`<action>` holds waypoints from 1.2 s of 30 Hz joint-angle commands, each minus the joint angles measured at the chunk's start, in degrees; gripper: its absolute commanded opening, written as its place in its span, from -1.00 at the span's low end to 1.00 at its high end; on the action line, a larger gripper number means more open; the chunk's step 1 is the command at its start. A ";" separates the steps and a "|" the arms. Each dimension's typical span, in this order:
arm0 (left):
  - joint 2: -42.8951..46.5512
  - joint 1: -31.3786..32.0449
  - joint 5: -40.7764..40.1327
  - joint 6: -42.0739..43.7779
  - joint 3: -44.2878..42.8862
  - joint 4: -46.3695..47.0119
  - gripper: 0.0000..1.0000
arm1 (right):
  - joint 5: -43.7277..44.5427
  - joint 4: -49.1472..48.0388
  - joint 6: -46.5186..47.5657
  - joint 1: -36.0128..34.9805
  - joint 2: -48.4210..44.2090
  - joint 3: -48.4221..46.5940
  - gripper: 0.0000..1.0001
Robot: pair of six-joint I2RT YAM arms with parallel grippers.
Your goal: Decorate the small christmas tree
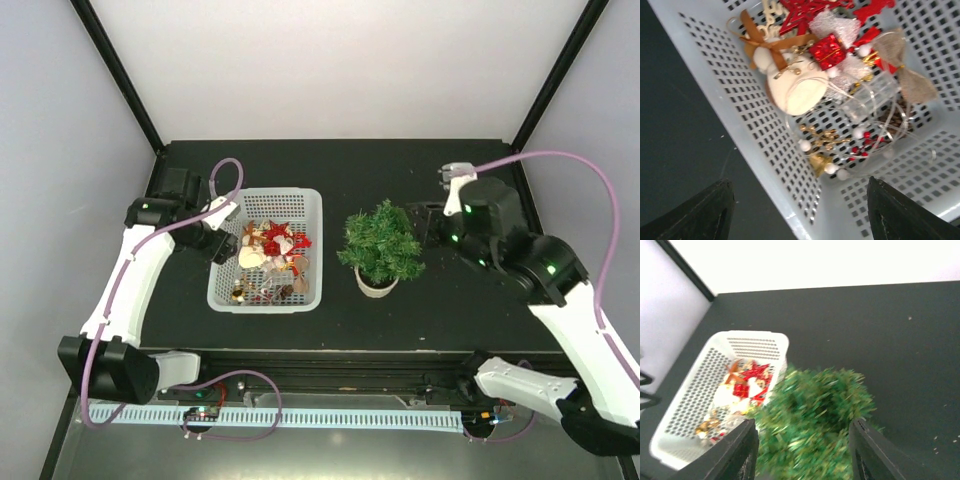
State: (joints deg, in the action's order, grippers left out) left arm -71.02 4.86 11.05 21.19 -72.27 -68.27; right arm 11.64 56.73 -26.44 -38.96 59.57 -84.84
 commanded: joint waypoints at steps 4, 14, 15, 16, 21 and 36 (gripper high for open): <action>-6.74 -2.53 -9.02 1.18 -4.27 -1.41 0.38 | -11.33 5.38 -1.58 -0.59 -7.74 3.36 0.01; -23.40 -8.42 -4.75 0.12 -13.44 0.49 0.43 | -8.81 8.97 -9.78 -1.46 -5.84 -4.01 0.03; -25.15 -8.85 -3.48 -0.03 -14.34 0.43 0.43 | -8.41 9.69 -10.52 -1.55 -5.75 -4.67 0.03; -26.69 -9.12 -2.60 -0.16 -14.94 0.54 0.42 | -7.88 10.53 -10.84 -1.53 -5.55 -5.48 0.03; -32.19 -9.21 -0.78 -2.06 -14.79 3.09 0.28 | -5.68 13.66 -11.75 -1.82 -4.97 -8.26 0.04; -37.17 -8.49 1.53 -4.66 -15.88 4.33 -0.58 | -5.31 12.55 -9.81 -1.79 -3.77 -7.45 0.04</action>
State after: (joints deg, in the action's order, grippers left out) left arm -107.04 -4.01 13.32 16.49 -86.15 -64.90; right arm 5.06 69.67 -36.69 -40.42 56.16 -93.06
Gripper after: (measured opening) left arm 0.227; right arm 0.517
